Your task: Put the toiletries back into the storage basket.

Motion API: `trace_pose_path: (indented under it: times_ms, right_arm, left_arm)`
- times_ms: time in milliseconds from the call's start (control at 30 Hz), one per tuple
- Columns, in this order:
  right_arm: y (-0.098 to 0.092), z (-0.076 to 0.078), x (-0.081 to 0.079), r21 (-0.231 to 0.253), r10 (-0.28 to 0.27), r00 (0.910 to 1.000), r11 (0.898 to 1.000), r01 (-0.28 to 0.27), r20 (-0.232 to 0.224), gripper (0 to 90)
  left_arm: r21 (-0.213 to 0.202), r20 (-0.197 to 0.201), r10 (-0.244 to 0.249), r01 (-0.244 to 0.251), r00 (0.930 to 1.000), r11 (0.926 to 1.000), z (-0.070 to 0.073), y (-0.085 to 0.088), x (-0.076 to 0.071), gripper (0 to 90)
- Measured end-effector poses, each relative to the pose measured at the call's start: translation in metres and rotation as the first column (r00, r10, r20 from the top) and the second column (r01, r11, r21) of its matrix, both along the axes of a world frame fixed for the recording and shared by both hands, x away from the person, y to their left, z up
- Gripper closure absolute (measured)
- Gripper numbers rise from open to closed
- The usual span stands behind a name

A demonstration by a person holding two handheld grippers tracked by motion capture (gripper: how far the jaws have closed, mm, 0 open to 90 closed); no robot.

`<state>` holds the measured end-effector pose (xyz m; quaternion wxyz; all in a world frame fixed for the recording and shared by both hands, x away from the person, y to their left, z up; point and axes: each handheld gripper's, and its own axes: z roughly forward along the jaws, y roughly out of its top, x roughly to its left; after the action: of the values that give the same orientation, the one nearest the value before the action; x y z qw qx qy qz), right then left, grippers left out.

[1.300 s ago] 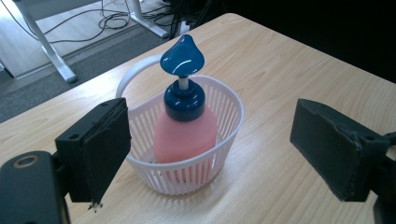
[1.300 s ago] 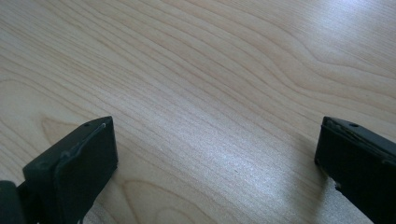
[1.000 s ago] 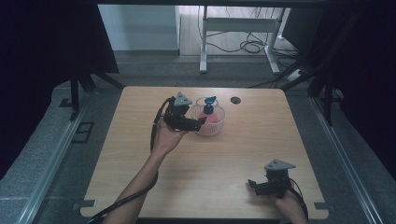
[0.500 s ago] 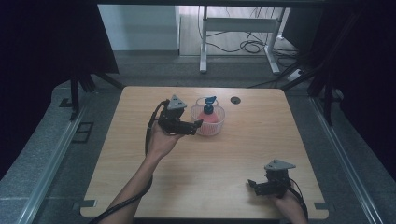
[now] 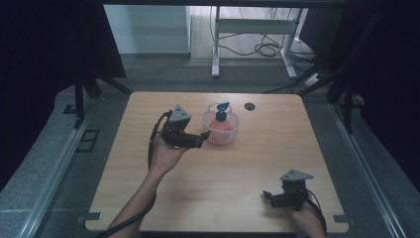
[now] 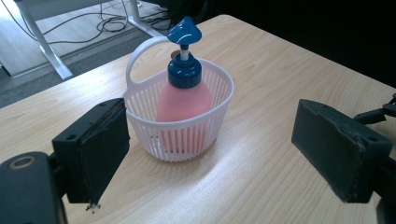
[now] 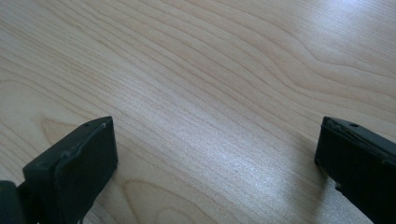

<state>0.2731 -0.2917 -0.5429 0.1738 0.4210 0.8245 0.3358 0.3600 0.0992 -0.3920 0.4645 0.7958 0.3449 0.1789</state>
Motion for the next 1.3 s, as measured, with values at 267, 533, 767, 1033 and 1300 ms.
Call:
trace_pose_path:
  times_ms: [267,533,767,1033,1300]
  right_arm:
    - [0.000,0.000,0.000,0.000,0.000,1.0000,1.000,0.000,0.000,0.0]
    - [0.000,0.000,0.000,-0.001,-0.002,1.0000,1.000,0.002,0.000,0.0]
    - [0.000,0.000,0.000,-0.002,-0.001,1.0000,1.000,0.001,-0.002,0.0]
    - [0.000,0.000,0.000,0.000,-0.004,1.0000,1.000,0.004,0.000,0.0]
    - [0.001,0.000,0.000,0.000,-0.004,1.0000,1.000,0.004,0.001,0.0]
  left_arm:
    - [-0.014,0.006,-0.002,0.003,1.0000,0.9999,-0.002,0.009,-0.012,11.0]
    - [0.000,0.002,-0.007,0.007,1.0000,1.0000,-0.014,0.015,-0.025,11.0]
    - [0.001,0.006,-0.008,0.008,0.9999,1.0000,-0.023,0.021,-0.035,11.0]
    - [-0.008,-0.001,-0.006,0.006,1.0000,0.9999,-0.033,0.029,-0.048,11.0]
    - [-0.021,-0.009,-0.005,0.005,1.0000,0.9998,-0.044,0.039,-0.060,11.0]
